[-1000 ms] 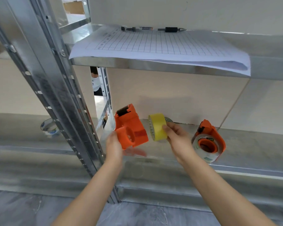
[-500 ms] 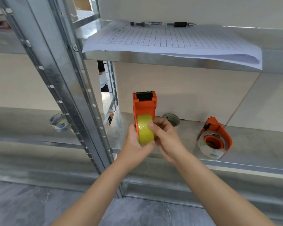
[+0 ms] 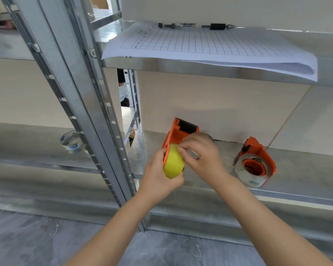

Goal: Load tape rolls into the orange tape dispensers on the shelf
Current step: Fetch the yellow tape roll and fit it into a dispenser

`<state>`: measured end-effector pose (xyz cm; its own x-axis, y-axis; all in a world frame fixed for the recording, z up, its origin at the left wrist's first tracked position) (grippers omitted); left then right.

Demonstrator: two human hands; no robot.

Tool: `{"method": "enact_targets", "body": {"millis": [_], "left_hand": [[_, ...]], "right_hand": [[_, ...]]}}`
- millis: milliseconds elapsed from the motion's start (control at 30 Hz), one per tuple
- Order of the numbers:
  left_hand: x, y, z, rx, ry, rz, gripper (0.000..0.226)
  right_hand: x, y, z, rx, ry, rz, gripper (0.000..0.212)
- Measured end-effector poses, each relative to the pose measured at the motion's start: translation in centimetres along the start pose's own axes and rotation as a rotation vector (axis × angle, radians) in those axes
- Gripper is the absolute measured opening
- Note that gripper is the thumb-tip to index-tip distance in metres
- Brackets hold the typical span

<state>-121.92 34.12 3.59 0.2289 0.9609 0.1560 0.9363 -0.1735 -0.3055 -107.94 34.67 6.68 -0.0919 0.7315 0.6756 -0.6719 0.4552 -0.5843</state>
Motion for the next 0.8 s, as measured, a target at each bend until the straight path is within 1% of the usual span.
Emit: {"method": "enact_targets", "body": {"millis": [33, 67, 167, 200, 300, 400, 467, 567, 700, 800], "left_hand": [[-0.1, 0.0, 0.1, -0.01, -0.014, -0.011, 0.045], [-0.1, 0.0, 0.2, -0.022, -0.029, -0.027, 0.043], [-0.1, -0.4, 0.4, -0.018, -0.054, -0.065, 0.043], [-0.1, -0.4, 0.4, -0.014, -0.059, -0.066, 0.043], [-0.5, -0.2, 0.6, -0.007, -0.073, -0.06, 0.039], [-0.9, -0.2, 0.6, -0.004, -0.078, -0.055, 0.039], [-0.9, -0.3, 0.7, -0.005, -0.091, -0.038, 0.04], [-1.1, -0.6, 1.2, -0.006, -0.13, -0.002, 0.041], [-1.3, -0.8, 1.9, -0.007, -0.162, -0.004, 0.041], [-1.2, -1.0, 2.0, 0.009, -0.159, 0.013, 0.038]], "right_hand": [[0.1, 0.1, -0.1, 0.007, -0.022, 0.0, 0.009], [0.2, 0.2, -0.1, 0.048, -0.005, 0.011, 0.01], [0.6, 0.5, -0.1, 0.164, 0.1, 0.053, 0.009], [0.9, 0.5, -0.2, 0.142, 0.112, 0.06, 0.011], [1.8, 0.0, -1.1, -0.022, 0.138, 0.054, 0.015], [2.2, -0.4, -2.1, -0.06, 0.313, 0.071, 0.016], [2.4, -0.6, -2.7, 0.019, 0.422, 0.055, 0.015], [3.1, -1.7, -3.9, 0.209, 0.582, -0.048, 0.022], [3.5, -1.5, -4.7, 0.256, 0.608, -0.013, 0.026], [3.8, -1.5, -5.9, 0.326, 0.694, -0.095, 0.026]]}}
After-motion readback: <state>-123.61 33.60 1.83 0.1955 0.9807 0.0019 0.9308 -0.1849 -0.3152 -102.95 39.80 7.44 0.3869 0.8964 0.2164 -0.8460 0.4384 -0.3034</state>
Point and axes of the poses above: each hand's wrist, its own x-axis towards the middle knuckle, its own y-axis out of the palm, z = x × y, the point moved 2 cm from there along x, towards the middle knuckle, and after that the axes turned 2 degrees about -x, right-handed, at the moved point
